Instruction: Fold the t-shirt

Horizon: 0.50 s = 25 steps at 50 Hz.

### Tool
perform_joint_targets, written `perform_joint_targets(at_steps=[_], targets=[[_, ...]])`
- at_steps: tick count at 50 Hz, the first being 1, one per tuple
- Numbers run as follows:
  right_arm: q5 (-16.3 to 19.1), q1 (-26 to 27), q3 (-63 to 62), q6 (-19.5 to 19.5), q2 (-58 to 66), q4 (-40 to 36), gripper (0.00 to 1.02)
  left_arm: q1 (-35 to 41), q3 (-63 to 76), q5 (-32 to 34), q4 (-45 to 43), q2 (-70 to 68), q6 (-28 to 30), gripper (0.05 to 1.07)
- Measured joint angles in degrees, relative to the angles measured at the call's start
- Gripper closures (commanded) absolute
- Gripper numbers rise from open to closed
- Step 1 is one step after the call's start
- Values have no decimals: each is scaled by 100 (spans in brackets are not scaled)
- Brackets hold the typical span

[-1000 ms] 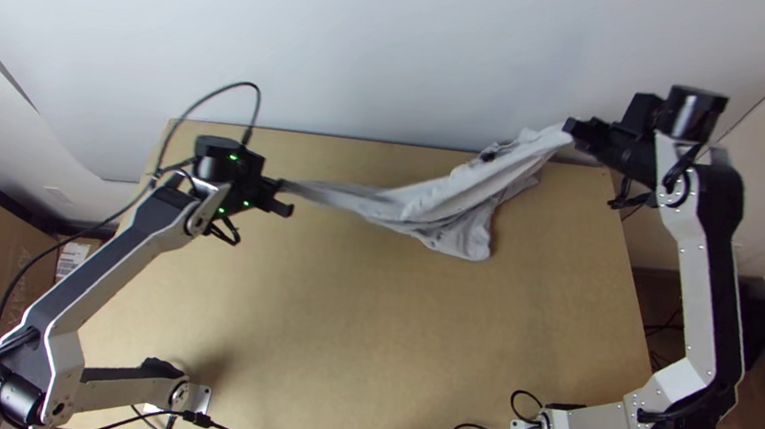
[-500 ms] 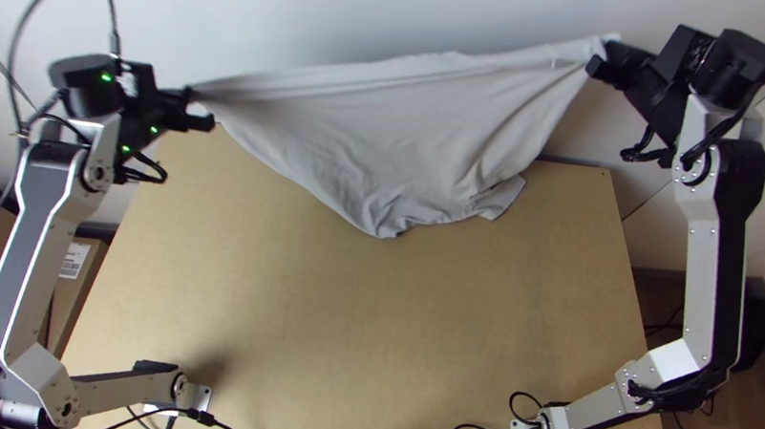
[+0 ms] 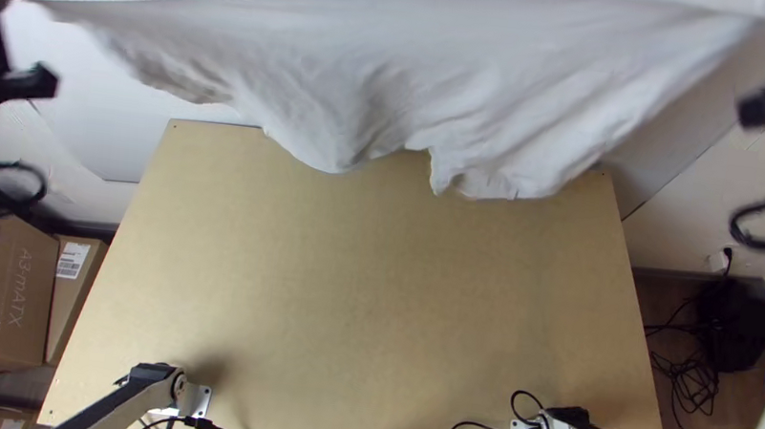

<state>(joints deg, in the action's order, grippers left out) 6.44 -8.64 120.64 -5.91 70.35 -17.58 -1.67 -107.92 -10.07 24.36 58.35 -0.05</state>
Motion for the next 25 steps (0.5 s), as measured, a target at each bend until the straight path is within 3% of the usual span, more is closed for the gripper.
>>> perform_joint_targets(at_steps=[7,14,25], targets=[[50,-151,-975,0,-1445,562,100,-7,-24,-92,144,-901,-125,105],[90,-208,-1569,-31,-2531,625,100,-33,-26,-92,514,-1740,-170,105],[155,-208,-1788,-146,-3016,448,100,-70,9,-149,1067,-2280,-260,105]])
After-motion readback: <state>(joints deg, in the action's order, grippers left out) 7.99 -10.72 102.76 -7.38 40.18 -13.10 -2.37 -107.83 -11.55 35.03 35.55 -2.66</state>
